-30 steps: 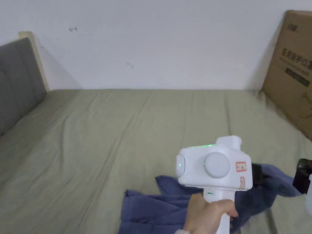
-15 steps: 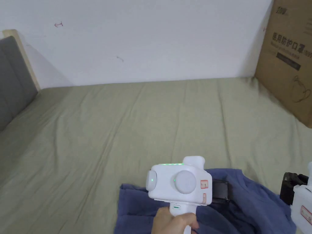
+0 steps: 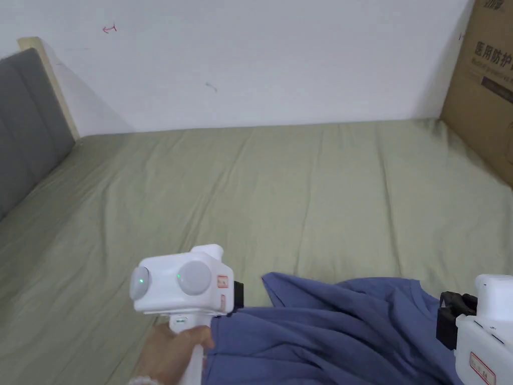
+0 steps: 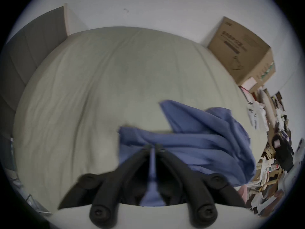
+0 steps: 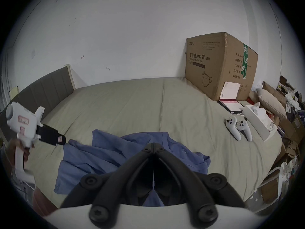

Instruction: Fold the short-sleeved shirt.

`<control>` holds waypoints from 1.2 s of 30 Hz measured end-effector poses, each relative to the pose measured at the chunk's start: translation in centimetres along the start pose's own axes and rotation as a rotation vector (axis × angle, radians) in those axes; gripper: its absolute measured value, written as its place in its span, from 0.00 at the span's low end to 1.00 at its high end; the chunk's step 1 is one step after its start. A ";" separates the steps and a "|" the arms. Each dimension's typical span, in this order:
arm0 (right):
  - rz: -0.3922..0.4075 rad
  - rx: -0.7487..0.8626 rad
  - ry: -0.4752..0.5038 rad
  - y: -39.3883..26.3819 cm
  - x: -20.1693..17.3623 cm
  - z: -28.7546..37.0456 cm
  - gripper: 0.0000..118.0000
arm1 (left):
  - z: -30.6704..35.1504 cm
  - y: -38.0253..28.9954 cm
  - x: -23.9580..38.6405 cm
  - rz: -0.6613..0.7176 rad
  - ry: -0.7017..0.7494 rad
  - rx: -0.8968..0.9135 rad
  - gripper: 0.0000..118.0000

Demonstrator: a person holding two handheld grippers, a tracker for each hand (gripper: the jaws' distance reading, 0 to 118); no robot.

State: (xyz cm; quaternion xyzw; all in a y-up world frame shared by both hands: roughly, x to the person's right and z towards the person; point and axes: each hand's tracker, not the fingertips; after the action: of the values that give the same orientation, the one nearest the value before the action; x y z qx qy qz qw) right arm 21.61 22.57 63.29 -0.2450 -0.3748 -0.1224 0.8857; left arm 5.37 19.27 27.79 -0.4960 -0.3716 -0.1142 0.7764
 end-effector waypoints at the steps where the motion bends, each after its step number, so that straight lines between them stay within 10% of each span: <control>1: -0.006 -0.007 0.001 -0.1 0.1 -0.5 0.00 | -1.1 0.9 -0.6 -0.003 0.009 -0.030 0.36; 3: -0.016 -0.021 0.000 -0.2 0.2 -1.3 0.00 | -3.5 2.4 -1.8 0.035 -0.006 -0.100 0.61; 9: 0.003 -0.064 -0.014 -0.9 0.8 -3.1 0.00 | -9.5 2.0 -2.2 0.042 -0.001 -0.227 0.59; 15: 0.010 -0.105 -0.001 -0.9 1.1 -4.1 0.00 | -8.0 1.5 -0.6 -0.061 0.095 -0.159 0.07; 22: 0.132 -0.195 0.189 4.2 -0.2 -7.8 0.00 | -3.9 0.9 -0.8 -0.073 0.039 -0.070 0.05; 24: 0.173 -0.212 0.221 6.0 -1.2 -10.6 0.27 | -2.3 0.6 -0.6 -0.097 0.010 -0.046 0.05; 26: 0.198 -0.301 0.251 7.2 -2.2 -14.7 0.79 | -0.9 0.3 -0.5 -0.111 0.017 -0.019 0.05; 36: 0.318 -0.701 0.239 3.3 -4.7 -27.6 0.76 | 1.5 -0.9 -1.6 -0.078 -0.046 0.043 0.05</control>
State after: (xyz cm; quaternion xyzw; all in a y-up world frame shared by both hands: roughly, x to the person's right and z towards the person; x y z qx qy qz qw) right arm 36.39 11.06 42.23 -0.5713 -0.1623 -0.1320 0.7937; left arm 3.06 19.77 27.61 -0.4669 -0.4108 -0.1249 0.7731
